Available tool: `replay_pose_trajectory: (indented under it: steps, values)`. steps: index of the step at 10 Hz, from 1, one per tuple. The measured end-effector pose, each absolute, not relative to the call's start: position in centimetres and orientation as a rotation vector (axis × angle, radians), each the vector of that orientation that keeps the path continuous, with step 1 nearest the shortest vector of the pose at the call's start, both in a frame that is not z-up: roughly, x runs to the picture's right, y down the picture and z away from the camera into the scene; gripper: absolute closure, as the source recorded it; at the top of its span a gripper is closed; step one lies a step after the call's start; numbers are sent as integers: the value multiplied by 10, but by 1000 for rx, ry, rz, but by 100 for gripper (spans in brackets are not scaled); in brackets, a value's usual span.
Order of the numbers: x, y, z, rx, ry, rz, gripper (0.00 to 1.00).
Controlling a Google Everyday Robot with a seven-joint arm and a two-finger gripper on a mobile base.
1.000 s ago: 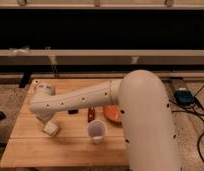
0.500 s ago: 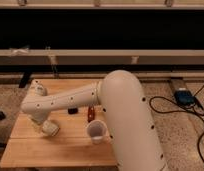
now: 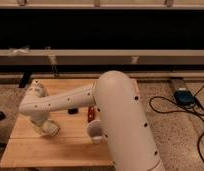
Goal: Wipe the white sponge on the table
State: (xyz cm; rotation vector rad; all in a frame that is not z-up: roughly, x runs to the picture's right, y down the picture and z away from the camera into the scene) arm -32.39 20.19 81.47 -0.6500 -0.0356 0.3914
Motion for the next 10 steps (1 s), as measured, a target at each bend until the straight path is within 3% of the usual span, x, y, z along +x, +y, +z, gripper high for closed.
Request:
replay_pose_trajectory:
  steps: [4,6,10]
  values:
    - [-309,202,818,-676,-7,431,94]
    - [-302,200,821,-680,2,454,100]
    - [-299,199,822,-681,9,463,100]
